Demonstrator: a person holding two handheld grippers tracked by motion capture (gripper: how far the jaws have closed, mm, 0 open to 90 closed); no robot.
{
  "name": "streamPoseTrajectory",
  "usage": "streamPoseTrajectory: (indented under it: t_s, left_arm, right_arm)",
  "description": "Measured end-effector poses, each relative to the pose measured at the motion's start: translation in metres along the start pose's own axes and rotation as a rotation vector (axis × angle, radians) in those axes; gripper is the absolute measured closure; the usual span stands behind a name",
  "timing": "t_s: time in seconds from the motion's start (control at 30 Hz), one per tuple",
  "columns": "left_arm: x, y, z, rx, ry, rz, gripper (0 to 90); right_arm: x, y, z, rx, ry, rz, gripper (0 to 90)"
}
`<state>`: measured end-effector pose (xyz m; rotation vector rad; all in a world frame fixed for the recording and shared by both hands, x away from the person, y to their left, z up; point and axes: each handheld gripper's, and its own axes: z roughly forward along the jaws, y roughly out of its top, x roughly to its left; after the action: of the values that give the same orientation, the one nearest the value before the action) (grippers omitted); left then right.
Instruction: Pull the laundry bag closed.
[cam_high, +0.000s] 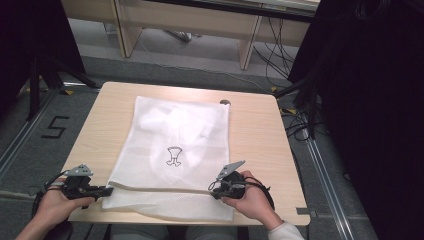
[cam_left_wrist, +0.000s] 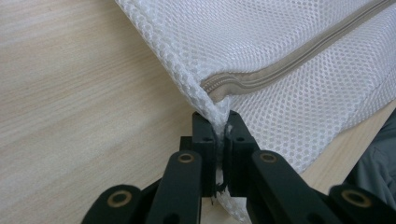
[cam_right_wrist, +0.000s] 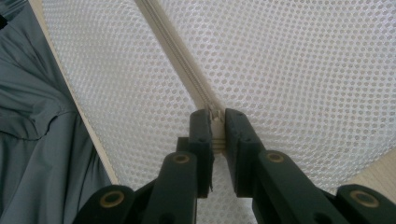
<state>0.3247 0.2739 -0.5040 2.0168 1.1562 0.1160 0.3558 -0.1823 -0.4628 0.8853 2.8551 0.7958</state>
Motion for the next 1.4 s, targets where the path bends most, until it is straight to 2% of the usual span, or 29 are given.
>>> streamPoseTrajectory:
  t_s: [0.1,0.17,0.2,0.23,0.37,0.43,0.47,0.53,0.67,0.73,0.8,1.0,1.03,1.07,1.17,1.2,1.3,1.4]
  left_arm:
    - [0.001,0.001,-0.001,0.021,-0.005,0.004,84.8]
    - [0.0,0.0,0.0,0.0,-0.001,0.0,84.8]
    - [0.0,0.0,0.0,0.0,-0.001,0.001,84.8]
    - [0.001,0.001,-0.001,0.021,-0.008,0.003,84.8]
    - [0.001,0.001,-0.001,0.018,0.0,0.003,84.8]
    - [0.001,0.001,-0.001,0.018,-0.008,0.002,84.8]
    - [0.0,0.0,0.0,-0.004,0.0,0.0,84.8]
    - [0.0,0.0,0.0,0.0,0.001,0.0,84.8]
    - [0.0,0.0,0.0,0.001,-0.001,0.001,84.8]
    - [0.001,0.001,-0.001,0.02,-0.007,0.002,84.8]
    - [0.001,0.0,-0.001,0.011,-0.008,0.001,84.8]
    - [0.001,0.001,-0.001,0.021,-0.005,0.002,84.8]
    - [0.001,0.0,0.0,0.0,-0.005,0.0,84.8]
    - [0.001,0.001,-0.001,0.02,-0.008,0.002,84.8]
    - [0.001,0.001,-0.001,0.02,-0.008,0.002,84.8]
    - [0.001,0.001,-0.001,0.019,-0.011,0.002,84.8]
    - [0.001,0.001,-0.001,0.02,-0.005,0.003,84.8]
    - [0.0,0.0,0.0,-0.002,0.0,0.001,84.8]
  right_arm:
    - [-0.001,-0.001,0.0,-0.009,0.0,-0.01,82.5]
    - [-0.002,-0.001,0.0,-0.012,0.001,-0.017,82.6]
    - [-0.001,-0.001,-0.001,-0.004,0.002,0.001,82.5]
    - [-0.001,-0.001,0.0,-0.007,0.003,-0.003,82.5]
    - [-0.003,-0.003,-0.002,-0.01,-0.005,0.001,82.5]
    - [-0.003,-0.004,-0.002,-0.007,-0.007,0.004,82.5]
    - [-0.004,-0.005,-0.003,-0.01,-0.007,0.01,82.5]
    - [-0.004,-0.007,-0.004,-0.01,-0.009,0.013,82.5]
    - [-0.006,-0.008,-0.004,-0.011,-0.009,-0.004,82.5]
    - [-0.006,-0.008,-0.003,-0.019,-0.01,-0.005,82.5]
    - [-0.007,-0.008,-0.004,-0.018,-0.01,-0.007,82.5]
    - [-0.004,-0.009,-0.005,-0.007,-0.002,0.029,82.5]
    - [-0.006,-0.009,-0.005,-0.008,-0.008,0.016,82.5]
    - [-0.006,-0.009,-0.005,-0.004,-0.015,0.014,82.5]
    - [-0.008,-0.011,-0.005,-0.007,-0.011,0.01,82.5]
    - [-0.009,-0.011,-0.004,-0.017,0.0,-0.005,82.5]
    - [-0.009,-0.012,-0.005,-0.007,-0.011,0.011,82.5]
    - [-0.011,-0.013,-0.005,-0.012,-0.003,0.002,82.5]
